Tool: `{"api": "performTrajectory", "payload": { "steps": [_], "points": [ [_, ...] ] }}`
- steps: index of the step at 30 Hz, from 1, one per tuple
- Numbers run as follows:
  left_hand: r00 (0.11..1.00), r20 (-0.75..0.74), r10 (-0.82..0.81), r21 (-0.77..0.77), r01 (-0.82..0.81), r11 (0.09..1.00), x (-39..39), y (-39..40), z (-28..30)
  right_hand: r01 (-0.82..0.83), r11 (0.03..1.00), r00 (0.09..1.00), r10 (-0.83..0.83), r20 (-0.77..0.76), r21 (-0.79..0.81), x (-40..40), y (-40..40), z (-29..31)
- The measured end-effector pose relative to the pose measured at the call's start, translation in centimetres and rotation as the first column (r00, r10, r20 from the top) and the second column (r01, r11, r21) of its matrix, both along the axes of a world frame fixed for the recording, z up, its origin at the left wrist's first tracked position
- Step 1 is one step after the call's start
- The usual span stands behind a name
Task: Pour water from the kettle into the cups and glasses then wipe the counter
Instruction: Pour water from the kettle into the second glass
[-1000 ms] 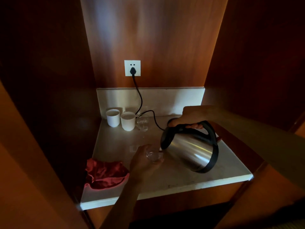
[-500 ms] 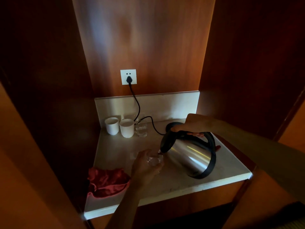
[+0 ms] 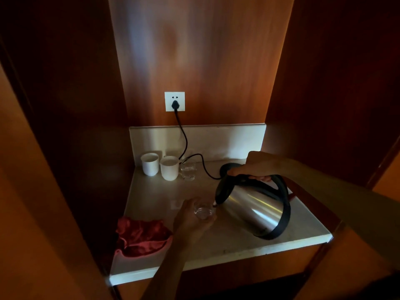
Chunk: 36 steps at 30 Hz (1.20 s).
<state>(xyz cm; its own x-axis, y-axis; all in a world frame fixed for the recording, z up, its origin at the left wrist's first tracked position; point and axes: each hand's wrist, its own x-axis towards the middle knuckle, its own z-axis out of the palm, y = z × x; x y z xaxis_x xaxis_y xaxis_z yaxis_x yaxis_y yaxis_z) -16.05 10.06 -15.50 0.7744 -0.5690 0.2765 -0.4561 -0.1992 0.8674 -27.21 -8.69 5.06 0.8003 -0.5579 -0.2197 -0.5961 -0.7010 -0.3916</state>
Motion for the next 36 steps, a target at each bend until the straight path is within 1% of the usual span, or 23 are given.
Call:
{"api": "performTrajectory", "payload": {
  "steps": [7, 11, 13, 15, 16, 19, 21, 23, 24, 26, 29, 31, 33, 36],
  "points": [
    [1.0, -0.011, -0.011, 0.011, 0.011, 1.0, -0.1, 0.2, 0.4, -0.014, 1.0, 1.0, 0.014, -0.01, -0.012, 0.2, 0.3, 0.3],
    [0.999, -0.031, -0.034, 0.01, 0.034, 0.999, -0.1, 0.2, 0.5, -0.023, 1.0, 1.0, 0.024, -0.017, 0.018, 0.1, -0.1, 0.2],
    [0.995, -0.086, -0.052, 0.011, 0.053, 0.999, 0.1, 0.0, 0.4, 0.006, 1.0, 1.0, -0.006, 0.031, 0.027, 0.0, -0.6, -0.1],
    [0.992, -0.115, -0.054, 0.009, 0.055, 0.998, 0.4, -0.4, 0.3, 0.072, 0.995, 0.988, -0.08, 0.13, 0.063, -0.4, -1.6, -0.6],
    [0.989, -0.137, -0.052, 0.003, 0.053, 0.999, 0.3, -0.4, 0.6, 0.114, 0.988, 0.972, -0.134, 0.192, 0.108, -0.7, -2.2, -0.9],
    [0.984, -0.18, -0.009, -0.005, 0.008, 1.0, 0.8, -0.5, 2.0, 0.205, 0.94, 0.872, -0.302, 0.384, 0.273, -1.7, -4.3, -1.8],
    [0.975, -0.211, -0.064, -0.027, 0.06, 0.998, 1.5, -0.8, 2.9, 0.233, 0.907, 0.788, -0.388, 0.479, 0.351, -1.8, -5.6, -2.4],
    [0.978, -0.196, -0.068, -0.022, 0.065, 0.998, 2.5, -1.5, 4.1, 0.249, 0.871, 0.7, -0.464, 0.543, 0.424, -1.5, -7.0, -2.9],
    [0.979, -0.195, -0.062, -0.032, 0.057, 0.998, 3.4, -2.1, 4.2, 0.253, 0.857, 0.662, -0.491, 0.567, 0.448, -1.1, -7.8, -3.3],
    [0.981, -0.185, -0.049, -0.001, 0.049, 0.999, 4.7, -3.2, 5.0, 0.262, 0.837, 0.587, -0.534, 0.609, 0.481, -0.1, -9.6, -4.1],
    [0.979, -0.205, -0.016, 0.002, 0.016, 1.0, 6.5, -4.9, 5.7, 0.298, 0.794, 0.491, -0.604, 0.628, 0.531, 2.0, -12.5, -5.6],
    [0.977, -0.212, 0.009, -0.04, -0.017, 0.999, 6.6, -5.5, 6.9, 0.338, 0.759, 0.44, -0.65, 0.619, 0.556, 3.4, -14.3, -6.6],
    [0.973, -0.229, -0.005, -0.096, -0.018, 0.995, 6.2, -6.5, 8.9, 0.367, 0.731, 0.425, -0.682, 0.596, 0.575, 4.6, -16.0, -7.5],
    [0.988, -0.138, 0.064, -0.039, -0.07, 0.997, 7.8, -7.8, 9.6, 0.38, 0.705, 0.415, -0.708, 0.571, 0.599, 6.3, -18.1, -9.2]
  ]
}}
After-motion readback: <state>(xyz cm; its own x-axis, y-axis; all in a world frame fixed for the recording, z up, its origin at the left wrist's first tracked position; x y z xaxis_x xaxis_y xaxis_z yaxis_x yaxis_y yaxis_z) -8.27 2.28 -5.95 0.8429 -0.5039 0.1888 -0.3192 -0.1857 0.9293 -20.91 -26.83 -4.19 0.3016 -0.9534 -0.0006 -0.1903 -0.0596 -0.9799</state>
